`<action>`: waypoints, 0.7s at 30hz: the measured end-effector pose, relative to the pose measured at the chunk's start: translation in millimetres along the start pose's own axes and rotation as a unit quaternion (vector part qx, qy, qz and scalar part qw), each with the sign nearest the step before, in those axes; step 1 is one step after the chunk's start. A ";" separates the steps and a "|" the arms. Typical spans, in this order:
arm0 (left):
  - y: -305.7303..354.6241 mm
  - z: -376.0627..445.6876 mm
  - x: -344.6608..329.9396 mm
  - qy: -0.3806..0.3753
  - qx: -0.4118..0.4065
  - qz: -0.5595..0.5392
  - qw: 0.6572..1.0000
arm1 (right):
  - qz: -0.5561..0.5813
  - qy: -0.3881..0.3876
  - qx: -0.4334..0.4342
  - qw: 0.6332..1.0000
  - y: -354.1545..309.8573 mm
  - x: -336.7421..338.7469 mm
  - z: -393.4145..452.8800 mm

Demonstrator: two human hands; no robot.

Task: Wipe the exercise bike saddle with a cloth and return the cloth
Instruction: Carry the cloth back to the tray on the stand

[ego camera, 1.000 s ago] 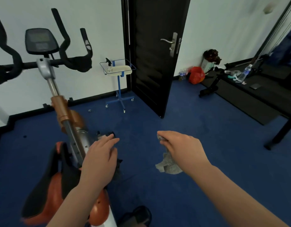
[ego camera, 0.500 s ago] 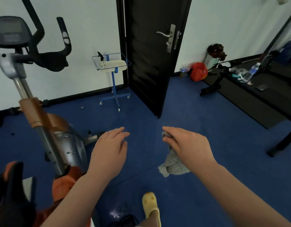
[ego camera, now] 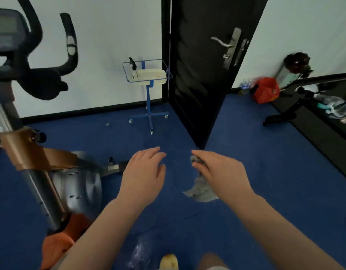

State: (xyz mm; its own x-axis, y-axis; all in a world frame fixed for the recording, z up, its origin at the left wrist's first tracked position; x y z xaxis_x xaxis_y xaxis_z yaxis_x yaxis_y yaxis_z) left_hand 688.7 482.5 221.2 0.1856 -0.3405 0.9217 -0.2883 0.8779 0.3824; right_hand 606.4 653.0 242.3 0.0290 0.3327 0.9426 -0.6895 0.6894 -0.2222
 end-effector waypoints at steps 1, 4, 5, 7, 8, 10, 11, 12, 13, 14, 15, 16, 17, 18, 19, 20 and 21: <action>4.5 9.6 1.3 -0.001 0.001 -0.003 1.000 | 0.003 -0.009 -0.006 1.000 8.8 1.3 9.5; 12.6 38.9 5.3 -0.004 0.011 -0.003 1.000 | 0.025 -0.031 -0.023 0.999 35.9 3.4 41.7; 13.1 51.6 5.9 -0.004 0.018 0.001 1.000 | 0.027 -0.034 -0.024 0.999 45.4 2.7 54.0; 14.9 85.3 5.3 0.001 0.034 0.005 0.999 | 0.023 -0.051 -0.022 0.998 66.5 -0.1 84.5; 16.0 102.7 4.6 0.007 0.047 0.003 0.999 | 0.023 -0.061 -0.019 0.998 77.1 -2.2 100.3; 19.4 137.7 2.3 0.018 0.070 -0.002 0.997 | 0.021 -0.071 -0.009 0.997 98.4 -6.1 132.6; 21.1 154.4 1.6 0.023 0.081 -0.003 0.996 | 0.022 -0.072 -0.003 0.997 108.2 -6.6 149.1; 22.5 170.5 1.3 0.026 0.093 -0.003 0.995 | 0.026 -0.072 0.003 0.997 117.4 -6.9 165.4; 23.6 186.5 1.3 0.029 0.104 -0.002 0.994 | 0.029 -0.072 0.011 0.997 125.9 -7.0 181.3; 24.8 202.1 1.9 0.033 0.113 -0.001 0.993 | 0.027 -0.072 0.022 0.997 133.9 -6.9 196.9; 26.2 217.3 3.0 0.037 0.122 0.000 0.992 | 0.020 -0.075 0.033 0.996 141.2 -6.7 212.2; 27.9 231.5 4.0 0.046 0.130 0.000 0.990 | 0.015 -0.078 0.045 0.996 148.2 -6.8 227.2; 29.6 245.2 5.3 0.058 0.137 -0.001 0.989 | 0.012 -0.080 0.054 0.995 155.3 -7.4 242.7; 30.9 258.2 6.6 0.070 0.143 -0.002 0.987 | 0.012 -0.080 0.063 0.995 161.6 -8.0 258.5; 31.6 269.8 7.6 0.077 0.147 -0.003 0.986 | 0.012 -0.079 0.070 0.994 167.1 -9.0 273.7; 31.5 280.3 8.5 0.079 0.152 -0.003 0.985 | 0.015 -0.077 0.077 0.994 171.1 -9.8 288.2; 30.8 289.1 9.3 0.077 0.157 -0.001 0.985 | 0.020 -0.078 0.081 0.993 173.5 -11.4 301.3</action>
State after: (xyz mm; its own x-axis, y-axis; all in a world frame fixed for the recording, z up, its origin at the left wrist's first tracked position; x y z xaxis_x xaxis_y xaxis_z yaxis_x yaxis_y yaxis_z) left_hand 409.9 409.0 260.2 0.3197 -0.2664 0.9093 -0.5589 0.7219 0.4081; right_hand 268.4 574.9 268.1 -0.1046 0.2457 0.9637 -0.7954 0.5610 -0.2293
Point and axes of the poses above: each hand's wrist, its own z-axis towards the middle knuckle, its own x-axis out of the back of the hand, y = z × x, the point moved 2 cm from there along z, towards the middle knuckle, and after that the axes turned 3 degrees about x, right-handed, at the moved point
